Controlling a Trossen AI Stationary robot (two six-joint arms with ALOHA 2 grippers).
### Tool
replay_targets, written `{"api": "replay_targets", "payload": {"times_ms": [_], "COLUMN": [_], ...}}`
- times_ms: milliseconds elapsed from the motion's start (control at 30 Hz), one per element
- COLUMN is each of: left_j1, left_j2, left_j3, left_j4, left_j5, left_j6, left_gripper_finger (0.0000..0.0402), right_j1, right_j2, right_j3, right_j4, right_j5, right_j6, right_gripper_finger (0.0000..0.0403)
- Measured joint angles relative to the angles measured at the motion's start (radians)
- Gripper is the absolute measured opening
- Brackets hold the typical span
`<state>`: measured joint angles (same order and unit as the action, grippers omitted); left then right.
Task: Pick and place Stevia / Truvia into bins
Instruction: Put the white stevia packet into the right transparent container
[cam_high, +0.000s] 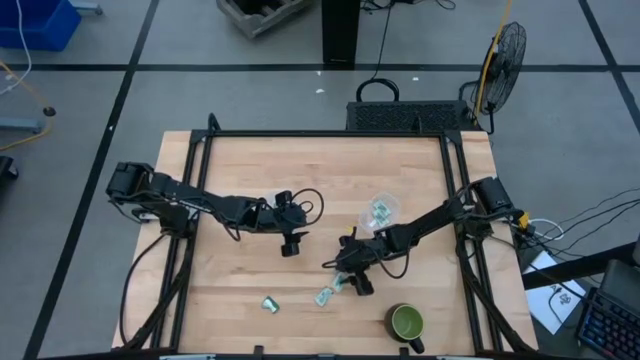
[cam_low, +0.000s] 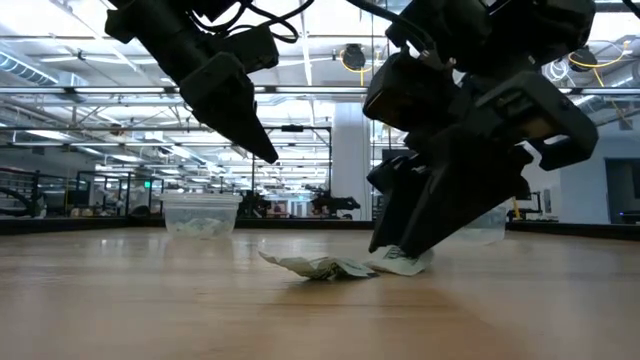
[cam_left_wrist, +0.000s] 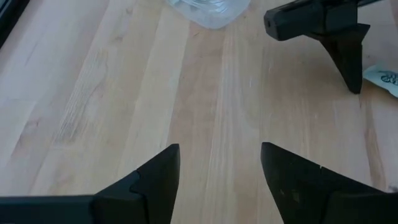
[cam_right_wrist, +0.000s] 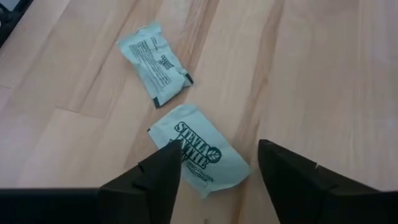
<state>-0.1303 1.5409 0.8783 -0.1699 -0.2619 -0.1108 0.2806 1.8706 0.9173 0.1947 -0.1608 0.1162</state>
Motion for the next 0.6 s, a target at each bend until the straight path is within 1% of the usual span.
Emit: {"api": "replay_targets", "payload": {"times_ms": [167, 533, 600], "left_j1": [0.000, 0.000, 0.000], "left_j2": [0.000, 0.000, 0.000], "left_j3": [0.000, 0.000, 0.000], "left_j4": [0.000, -0.013, -0.013], "left_j5": [0.000, 0.000, 0.000], "left_j6": [0.000, -0.002, -0.002], "left_gripper_finger": [0.0232, 0.0232, 0.0232], "right_j1": [-0.001, 0.001, 0.001], "right_j2": [0.001, 0.004, 0.004], "right_j3": [0.000, -0.001, -0.001], "right_j4": [-0.001, 0.016, 0.016], "right_j5": [0.004, 0.004, 0.017], "right_j6": [-0.024, -0.031, -0.031], "right_gripper_finger": [0.0163, 0.0034, 0.0012]}}
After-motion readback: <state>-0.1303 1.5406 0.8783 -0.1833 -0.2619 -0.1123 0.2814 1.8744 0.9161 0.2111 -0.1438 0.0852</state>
